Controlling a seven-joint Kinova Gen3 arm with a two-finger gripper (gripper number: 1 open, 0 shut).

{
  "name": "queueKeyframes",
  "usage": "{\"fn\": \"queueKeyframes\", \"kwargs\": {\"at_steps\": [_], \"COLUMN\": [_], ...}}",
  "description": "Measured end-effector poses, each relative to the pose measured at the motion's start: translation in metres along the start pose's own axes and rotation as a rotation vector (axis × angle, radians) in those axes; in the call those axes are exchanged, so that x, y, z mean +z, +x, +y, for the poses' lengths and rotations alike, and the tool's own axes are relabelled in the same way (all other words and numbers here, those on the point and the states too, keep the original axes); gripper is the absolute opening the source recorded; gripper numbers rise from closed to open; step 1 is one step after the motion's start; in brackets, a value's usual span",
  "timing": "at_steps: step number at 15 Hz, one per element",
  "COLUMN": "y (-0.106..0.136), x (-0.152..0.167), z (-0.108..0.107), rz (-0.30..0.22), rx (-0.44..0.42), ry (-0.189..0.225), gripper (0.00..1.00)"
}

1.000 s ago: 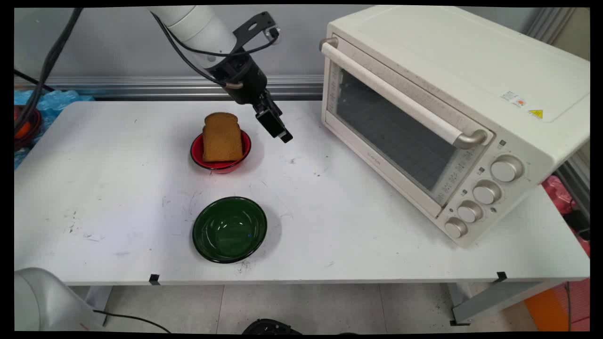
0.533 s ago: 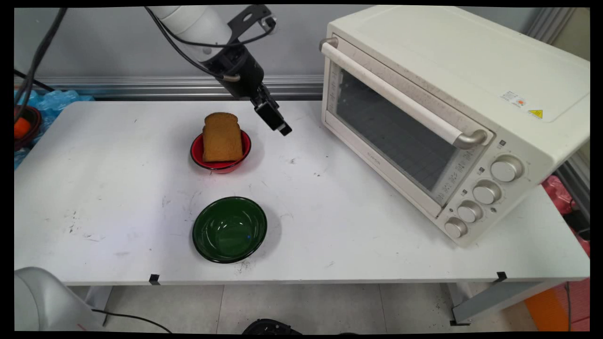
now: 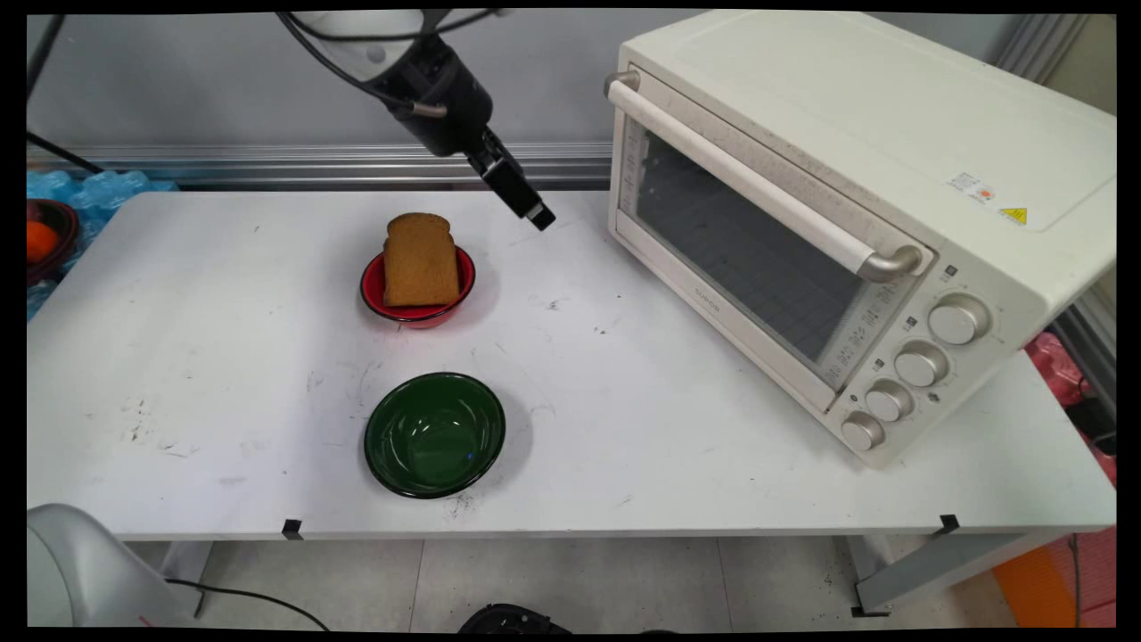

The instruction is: Open the oven

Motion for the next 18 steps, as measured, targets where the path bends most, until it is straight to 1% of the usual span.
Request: {"fn": "queueKeyframes", "kwargs": {"at_steps": [4, 9, 12, 18], "y": [0.013, 0.036, 0.053, 0.082], "x": [-0.018, -0.033, -0.039, -0.049], "z": [0.019, 0.041, 0.053, 0.069], "rz": [0.024, 0.052, 0.068, 0.089], "rx": [-0.033, -0.039, -0.044, -0.063], "ry": [-0.007, -0.007, 0.008, 0.044], "gripper": [1.00, 1.00, 1.00, 1.00]}}
